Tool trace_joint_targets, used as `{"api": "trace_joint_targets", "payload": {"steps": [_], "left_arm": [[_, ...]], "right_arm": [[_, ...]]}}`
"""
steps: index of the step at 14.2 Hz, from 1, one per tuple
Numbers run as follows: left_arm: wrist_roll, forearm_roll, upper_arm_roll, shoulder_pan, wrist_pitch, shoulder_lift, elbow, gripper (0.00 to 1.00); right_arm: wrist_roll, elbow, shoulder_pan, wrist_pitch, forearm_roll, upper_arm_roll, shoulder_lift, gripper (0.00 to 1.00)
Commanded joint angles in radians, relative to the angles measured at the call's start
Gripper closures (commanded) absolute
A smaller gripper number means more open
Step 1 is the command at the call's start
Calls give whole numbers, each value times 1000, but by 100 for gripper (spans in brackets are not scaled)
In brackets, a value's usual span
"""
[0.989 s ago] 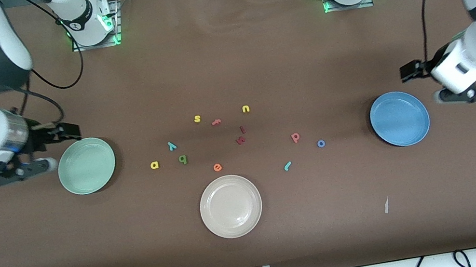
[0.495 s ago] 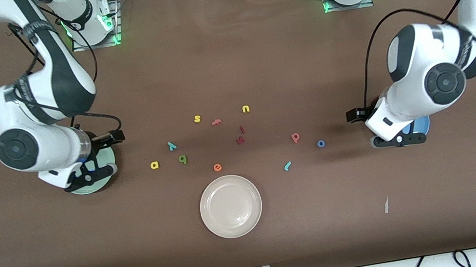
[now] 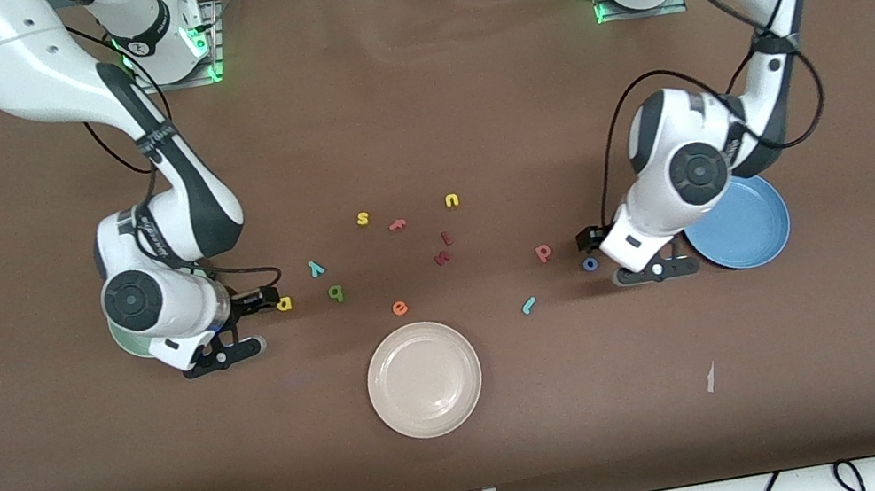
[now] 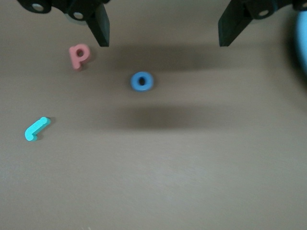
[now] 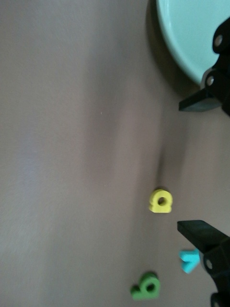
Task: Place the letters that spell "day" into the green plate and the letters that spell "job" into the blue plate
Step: 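Reach the left gripper to blue o while the right gripper reaches yellow D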
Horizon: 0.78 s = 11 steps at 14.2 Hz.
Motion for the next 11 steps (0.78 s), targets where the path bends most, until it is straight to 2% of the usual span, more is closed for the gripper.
{"api": "trace_joint_targets", "payload": {"steps": [1,4,9,11], "left_arm": [[-38,-4,15,-37,34,51,18,0],[-35,-2,15,-42,34,94,44,3],[-28,7,15,-42,34,128,68,17],[-28,13,15,-42,34,141,84,21]], "right_arm": [[121,-27,45,42,4,-2,-22,0],[225,-75,62,144,-6,-3,-19,0],[237,-98,59,169,0,-5,4,1],[301,-118,70,186,1,-5,4,3]]}}
